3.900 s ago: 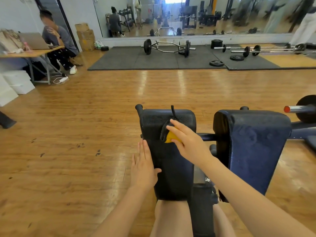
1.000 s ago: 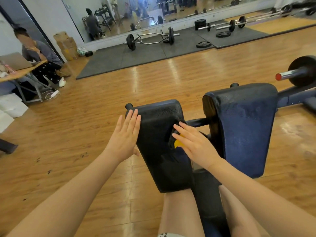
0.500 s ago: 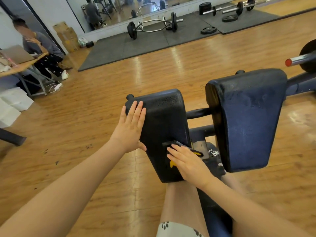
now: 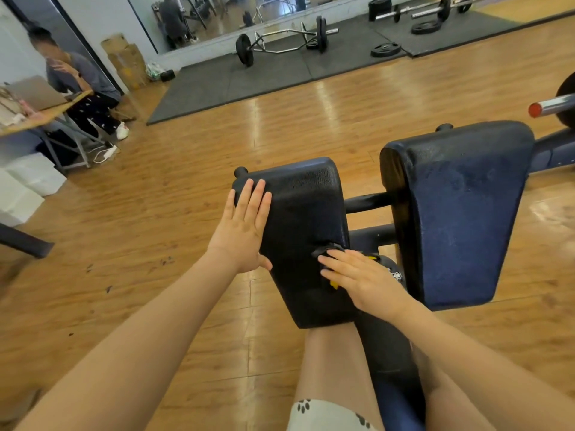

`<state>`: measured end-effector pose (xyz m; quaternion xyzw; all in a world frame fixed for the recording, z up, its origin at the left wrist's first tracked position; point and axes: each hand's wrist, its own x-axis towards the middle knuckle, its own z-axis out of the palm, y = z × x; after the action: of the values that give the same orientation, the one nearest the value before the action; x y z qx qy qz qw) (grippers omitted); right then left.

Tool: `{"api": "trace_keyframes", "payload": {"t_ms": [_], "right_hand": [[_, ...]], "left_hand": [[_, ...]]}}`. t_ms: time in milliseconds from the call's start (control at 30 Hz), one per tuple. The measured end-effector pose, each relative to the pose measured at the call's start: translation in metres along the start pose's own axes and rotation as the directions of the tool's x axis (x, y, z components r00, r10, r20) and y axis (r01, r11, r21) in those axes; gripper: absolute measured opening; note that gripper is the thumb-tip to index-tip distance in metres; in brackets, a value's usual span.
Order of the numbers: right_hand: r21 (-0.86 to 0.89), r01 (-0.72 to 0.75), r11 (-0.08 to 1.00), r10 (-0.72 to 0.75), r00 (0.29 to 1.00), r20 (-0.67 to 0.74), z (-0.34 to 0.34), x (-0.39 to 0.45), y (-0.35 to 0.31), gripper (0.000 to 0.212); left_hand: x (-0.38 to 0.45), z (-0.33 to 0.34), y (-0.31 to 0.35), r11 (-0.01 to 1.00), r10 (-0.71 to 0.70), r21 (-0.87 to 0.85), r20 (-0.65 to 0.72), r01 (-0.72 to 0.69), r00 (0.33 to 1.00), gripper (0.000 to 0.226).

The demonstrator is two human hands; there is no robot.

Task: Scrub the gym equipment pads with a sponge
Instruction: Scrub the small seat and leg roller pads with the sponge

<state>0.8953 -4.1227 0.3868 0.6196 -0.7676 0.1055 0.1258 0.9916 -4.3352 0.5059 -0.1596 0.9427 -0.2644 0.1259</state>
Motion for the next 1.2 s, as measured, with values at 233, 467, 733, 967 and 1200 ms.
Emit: {"api": "trace_keyframes", "payload": {"t_ms": [233,467,733,967,1200], "right_hand": [[0.052,0.083,0.995,-0.079,0.994,-0.074,0.006,0.015,-0.035,0.06],[-0.056,0.36,0.931,-0.352,0.929,0.114,0.024,0.03,-0.048,0.056],[-0.045,0.128,0.991,-0.122,0.987,0.104,0.013,-0.024,0.001,0.067],[0.0,0.268,0.963,-0.268,0.963,0.008,0.011,-0.007,-0.041,0.055],[-0.007,0.353,0.936,-0.347,0.923,0.166,0.045,0.005,-0.049,0.059]], "left_hand": [[0.001,0.001,0.001,1.0,-0.006,-0.004,-0.016,0.006,1.0,0.128],[0.002,0.002,0.002,1.0,-0.021,-0.021,-0.01,0.021,1.0,0.128],[0.003,0.005,0.004,0.999,-0.03,-0.04,-0.025,0.029,0.999,0.131],[0.004,0.005,0.005,0.998,-0.039,-0.044,-0.035,0.037,0.999,0.132],[0.002,0.005,0.004,0.998,-0.037,-0.058,-0.032,0.035,0.999,0.131]]}}
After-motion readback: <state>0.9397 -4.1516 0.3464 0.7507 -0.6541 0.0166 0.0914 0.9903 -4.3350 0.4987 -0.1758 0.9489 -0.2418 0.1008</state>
